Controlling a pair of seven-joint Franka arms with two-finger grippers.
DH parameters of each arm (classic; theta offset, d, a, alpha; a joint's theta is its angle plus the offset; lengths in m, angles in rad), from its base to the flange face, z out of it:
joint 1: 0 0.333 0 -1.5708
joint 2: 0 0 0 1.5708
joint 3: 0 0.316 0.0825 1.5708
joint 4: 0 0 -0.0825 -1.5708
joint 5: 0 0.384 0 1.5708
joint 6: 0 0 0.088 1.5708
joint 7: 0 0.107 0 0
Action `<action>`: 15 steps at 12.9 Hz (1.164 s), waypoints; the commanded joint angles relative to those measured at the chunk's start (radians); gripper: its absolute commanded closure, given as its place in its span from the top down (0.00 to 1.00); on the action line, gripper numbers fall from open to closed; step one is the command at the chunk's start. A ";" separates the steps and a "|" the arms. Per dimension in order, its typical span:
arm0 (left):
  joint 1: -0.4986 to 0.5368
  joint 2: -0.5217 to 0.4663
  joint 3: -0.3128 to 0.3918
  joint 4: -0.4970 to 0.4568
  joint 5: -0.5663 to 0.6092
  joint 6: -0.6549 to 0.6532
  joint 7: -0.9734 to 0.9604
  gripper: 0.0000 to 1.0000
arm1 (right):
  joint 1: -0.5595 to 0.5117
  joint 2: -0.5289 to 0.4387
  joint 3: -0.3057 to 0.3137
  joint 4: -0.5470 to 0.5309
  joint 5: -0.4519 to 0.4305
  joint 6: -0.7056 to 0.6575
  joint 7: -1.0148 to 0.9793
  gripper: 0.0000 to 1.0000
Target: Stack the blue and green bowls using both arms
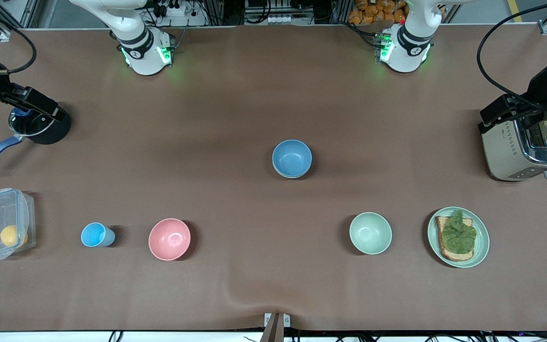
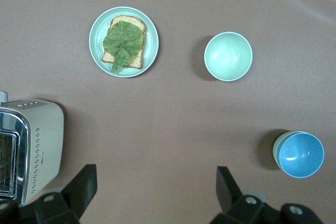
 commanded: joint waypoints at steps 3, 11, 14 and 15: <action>-0.003 -0.017 -0.013 -0.010 0.072 -0.018 0.063 1.00 | -0.003 0.007 0.003 0.014 -0.009 -0.001 -0.029 1.00; 0.000 -0.010 -0.011 -0.003 0.029 -0.016 0.067 1.00 | 0.008 0.004 0.012 0.033 -0.010 -0.003 -0.029 1.00; 0.000 -0.008 -0.009 -0.003 0.021 -0.016 0.067 1.00 | 0.008 0.002 0.013 0.033 -0.010 -0.004 -0.029 1.00; 0.000 -0.008 -0.009 -0.003 0.021 -0.016 0.064 1.00 | 0.008 0.002 0.012 0.033 -0.010 -0.003 -0.029 1.00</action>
